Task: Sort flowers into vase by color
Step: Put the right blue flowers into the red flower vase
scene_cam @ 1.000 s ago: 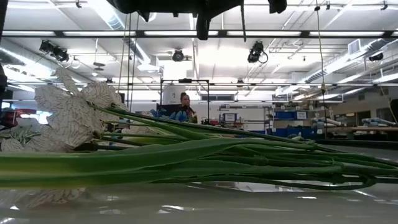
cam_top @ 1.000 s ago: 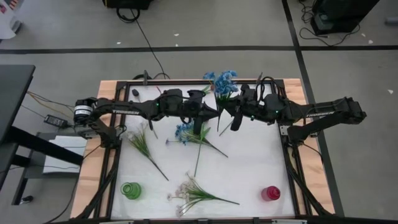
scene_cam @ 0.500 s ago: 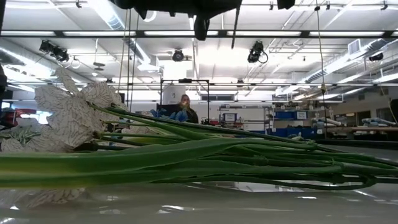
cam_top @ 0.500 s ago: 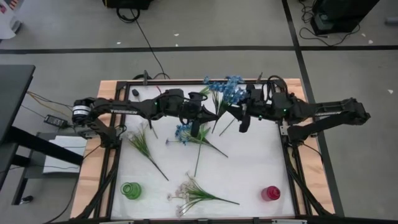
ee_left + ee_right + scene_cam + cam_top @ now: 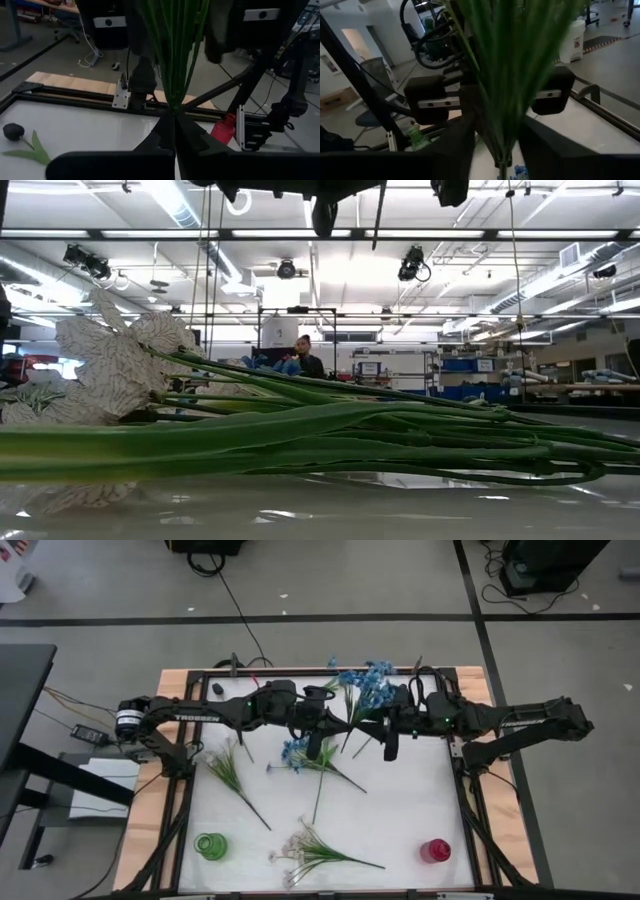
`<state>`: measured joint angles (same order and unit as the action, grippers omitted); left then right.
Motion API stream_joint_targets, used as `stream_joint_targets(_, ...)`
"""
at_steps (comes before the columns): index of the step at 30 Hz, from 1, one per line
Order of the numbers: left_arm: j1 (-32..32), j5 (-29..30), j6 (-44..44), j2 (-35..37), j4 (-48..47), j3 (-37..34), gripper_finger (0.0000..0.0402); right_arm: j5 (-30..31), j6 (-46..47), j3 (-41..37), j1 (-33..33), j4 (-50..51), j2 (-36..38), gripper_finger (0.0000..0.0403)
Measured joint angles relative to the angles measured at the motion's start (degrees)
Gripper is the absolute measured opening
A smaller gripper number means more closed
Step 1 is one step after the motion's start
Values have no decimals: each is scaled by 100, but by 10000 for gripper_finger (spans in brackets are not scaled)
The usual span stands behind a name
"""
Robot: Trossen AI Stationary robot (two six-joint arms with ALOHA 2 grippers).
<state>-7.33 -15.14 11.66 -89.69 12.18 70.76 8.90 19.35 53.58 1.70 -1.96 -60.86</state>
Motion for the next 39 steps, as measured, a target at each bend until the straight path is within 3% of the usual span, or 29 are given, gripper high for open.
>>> stream_joint_targets(4,7,-2,205,0,-89,0,1,-108,-238,0,-5,-11,0,35)
stream_joint_targets(6,7,-14,247,0,-77,0,9,-94,-378,0,-2,-16,1,17)
stream_joint_targets(15,-32,22,220,311,-91,-13,114,642,-881,0,165,-24,68,13)
stream_joint_targets(21,-179,37,-79,839,-861,-11,171,1055,-1040,0,522,206,230,13)
stream_joint_targets(30,-291,50,-375,1664,-2045,-13,187,1100,-636,0,1362,934,833,13)
stream_joint_targets(39,-274,105,-358,2100,-1990,-7,187,792,238,0,2421,2195,1497,13)
